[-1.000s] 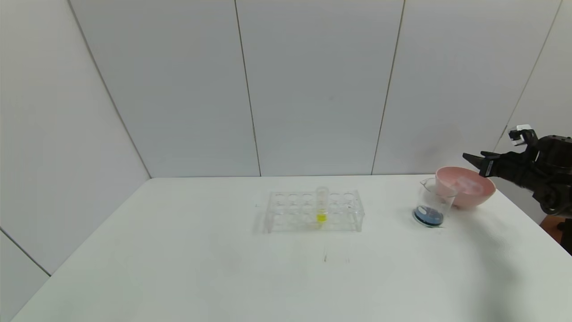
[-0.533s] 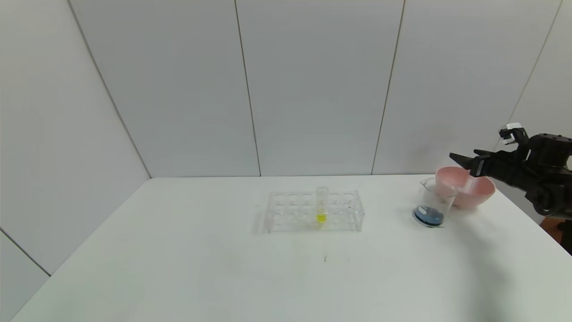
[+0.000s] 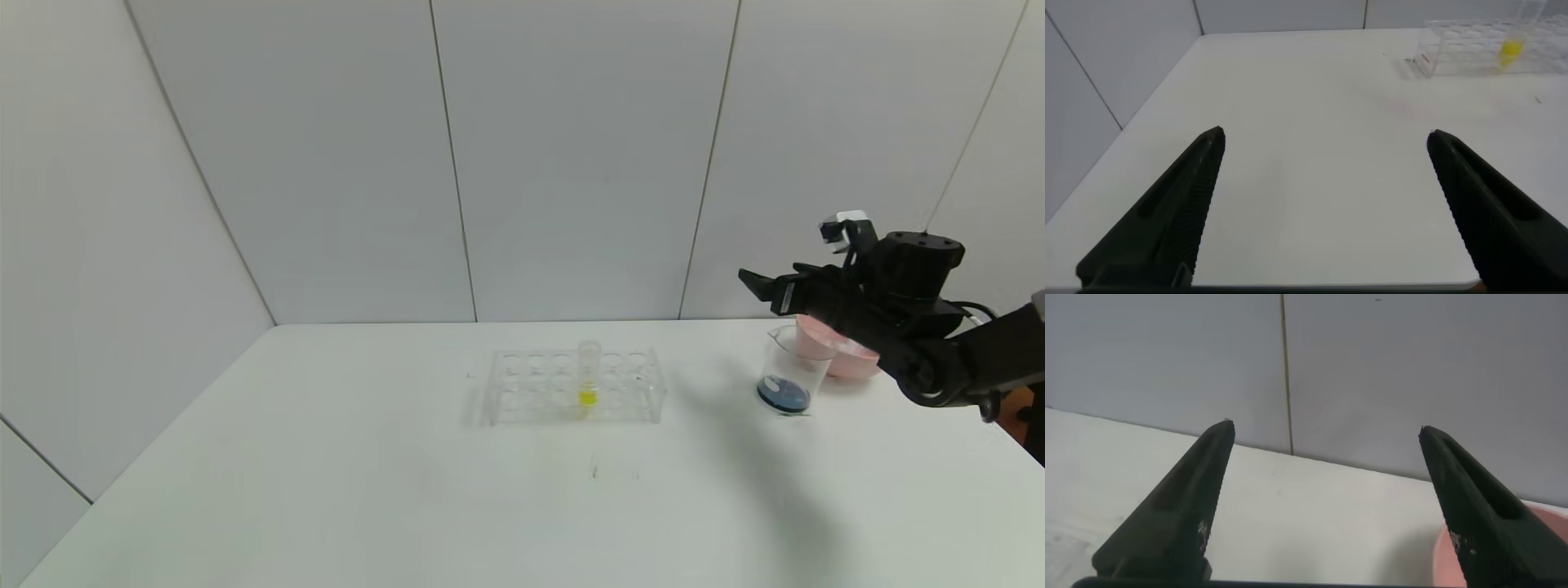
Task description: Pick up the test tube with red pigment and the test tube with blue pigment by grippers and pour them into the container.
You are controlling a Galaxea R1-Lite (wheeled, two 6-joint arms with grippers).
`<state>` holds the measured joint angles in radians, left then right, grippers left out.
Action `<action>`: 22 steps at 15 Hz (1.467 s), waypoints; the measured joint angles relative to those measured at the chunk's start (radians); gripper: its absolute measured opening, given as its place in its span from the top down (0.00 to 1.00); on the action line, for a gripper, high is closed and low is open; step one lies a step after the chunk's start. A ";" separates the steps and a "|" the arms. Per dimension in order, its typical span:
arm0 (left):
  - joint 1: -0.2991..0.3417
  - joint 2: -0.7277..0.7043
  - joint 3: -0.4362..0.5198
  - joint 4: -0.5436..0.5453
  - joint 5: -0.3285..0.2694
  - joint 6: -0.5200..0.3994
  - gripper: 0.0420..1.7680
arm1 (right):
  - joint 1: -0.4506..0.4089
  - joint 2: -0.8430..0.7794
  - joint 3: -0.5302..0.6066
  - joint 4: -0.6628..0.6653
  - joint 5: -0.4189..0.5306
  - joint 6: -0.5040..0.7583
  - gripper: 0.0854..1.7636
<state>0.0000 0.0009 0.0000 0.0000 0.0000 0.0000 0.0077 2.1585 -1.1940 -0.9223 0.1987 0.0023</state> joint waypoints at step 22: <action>0.000 0.000 0.000 0.000 0.000 0.000 0.00 | 0.090 -1.355 0.809 0.132 -0.276 -0.039 0.04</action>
<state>0.0000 0.0009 0.0000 0.0004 -0.0004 0.0000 0.0974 0.8032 -0.3853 -0.7900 -0.0772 -0.0366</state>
